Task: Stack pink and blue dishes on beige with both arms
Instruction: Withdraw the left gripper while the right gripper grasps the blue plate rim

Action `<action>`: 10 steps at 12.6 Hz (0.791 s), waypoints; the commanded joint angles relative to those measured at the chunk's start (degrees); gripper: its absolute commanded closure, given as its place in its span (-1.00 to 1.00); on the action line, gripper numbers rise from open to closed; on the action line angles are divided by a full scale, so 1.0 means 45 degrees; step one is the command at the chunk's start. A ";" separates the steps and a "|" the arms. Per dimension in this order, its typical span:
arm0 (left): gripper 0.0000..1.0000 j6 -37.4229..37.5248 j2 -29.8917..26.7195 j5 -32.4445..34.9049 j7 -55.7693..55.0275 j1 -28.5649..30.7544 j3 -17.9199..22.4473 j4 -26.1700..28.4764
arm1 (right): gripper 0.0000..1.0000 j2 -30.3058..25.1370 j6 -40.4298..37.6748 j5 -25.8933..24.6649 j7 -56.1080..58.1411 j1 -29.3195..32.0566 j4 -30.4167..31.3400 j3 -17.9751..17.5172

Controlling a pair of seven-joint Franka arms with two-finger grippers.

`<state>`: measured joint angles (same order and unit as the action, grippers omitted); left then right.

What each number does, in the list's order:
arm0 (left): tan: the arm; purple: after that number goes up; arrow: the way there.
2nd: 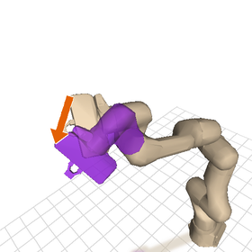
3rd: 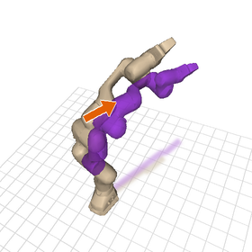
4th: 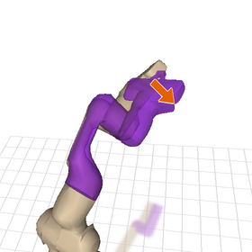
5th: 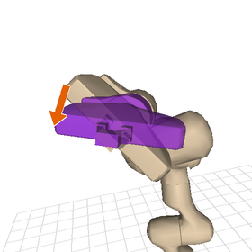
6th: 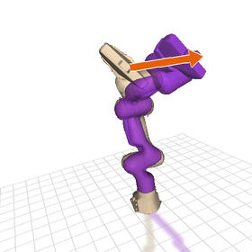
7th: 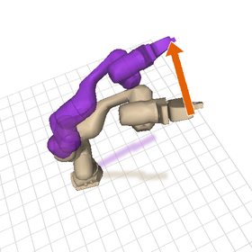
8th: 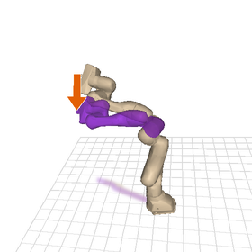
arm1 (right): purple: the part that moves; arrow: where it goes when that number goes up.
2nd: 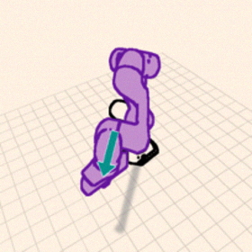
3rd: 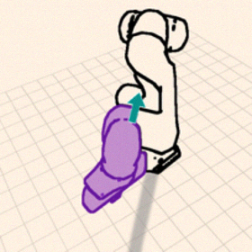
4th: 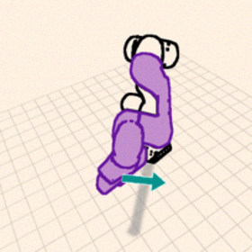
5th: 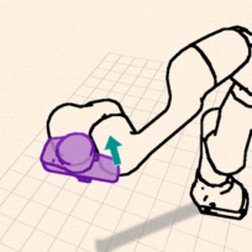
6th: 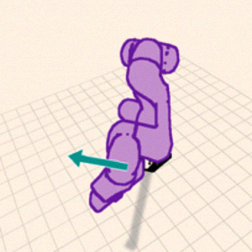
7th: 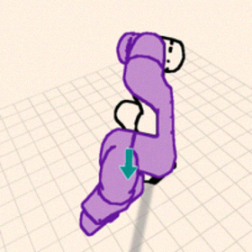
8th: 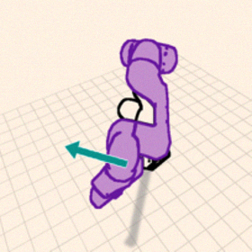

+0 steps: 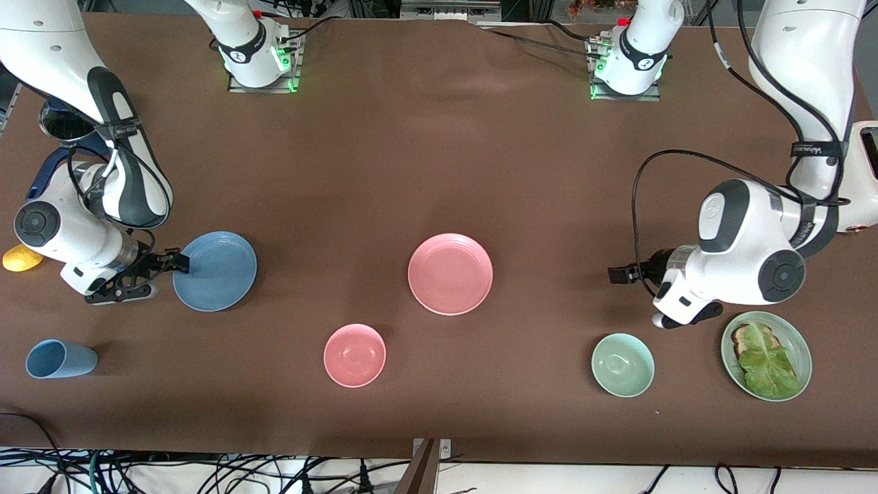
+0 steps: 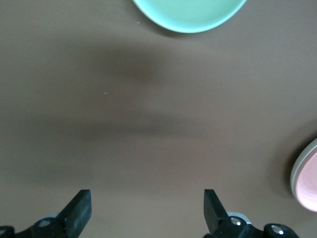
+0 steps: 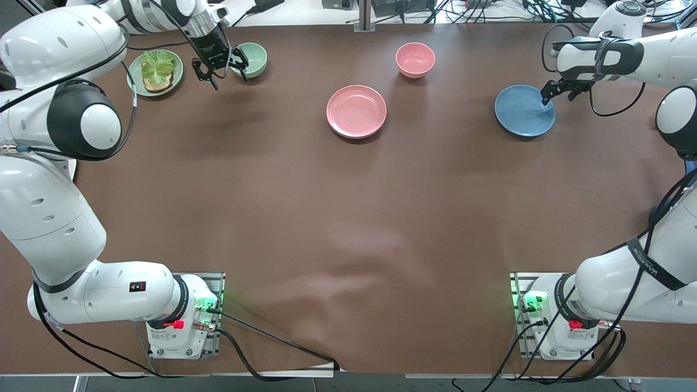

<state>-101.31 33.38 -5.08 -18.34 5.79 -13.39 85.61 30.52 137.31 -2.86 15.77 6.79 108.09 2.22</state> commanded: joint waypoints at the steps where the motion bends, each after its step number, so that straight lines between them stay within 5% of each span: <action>1: -1.00 0.0831 -0.0814 0.0657 0.0987 0.0605 -0.0091 0.0487 | -0.76 0.0208 0.0696 0.0109 0.0227 0.0112 0.0334 -0.0104; 4: -1.00 0.1613 -0.1340 0.1557 0.1865 0.1289 -0.0091 0.0428 | -0.51 0.0346 0.0933 0.0284 0.0246 0.0113 0.0452 -0.0104; 10: -1.00 0.2767 -0.3622 0.1755 0.4246 0.2033 0.0025 0.0641 | 0.38 0.0366 0.0894 0.0363 0.0227 0.0113 0.0472 -0.0104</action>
<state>-89.58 23.19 1.40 -3.25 14.81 -13.40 85.63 32.63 140.65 -2.30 15.81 6.78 109.50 2.20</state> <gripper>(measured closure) 0.000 0.564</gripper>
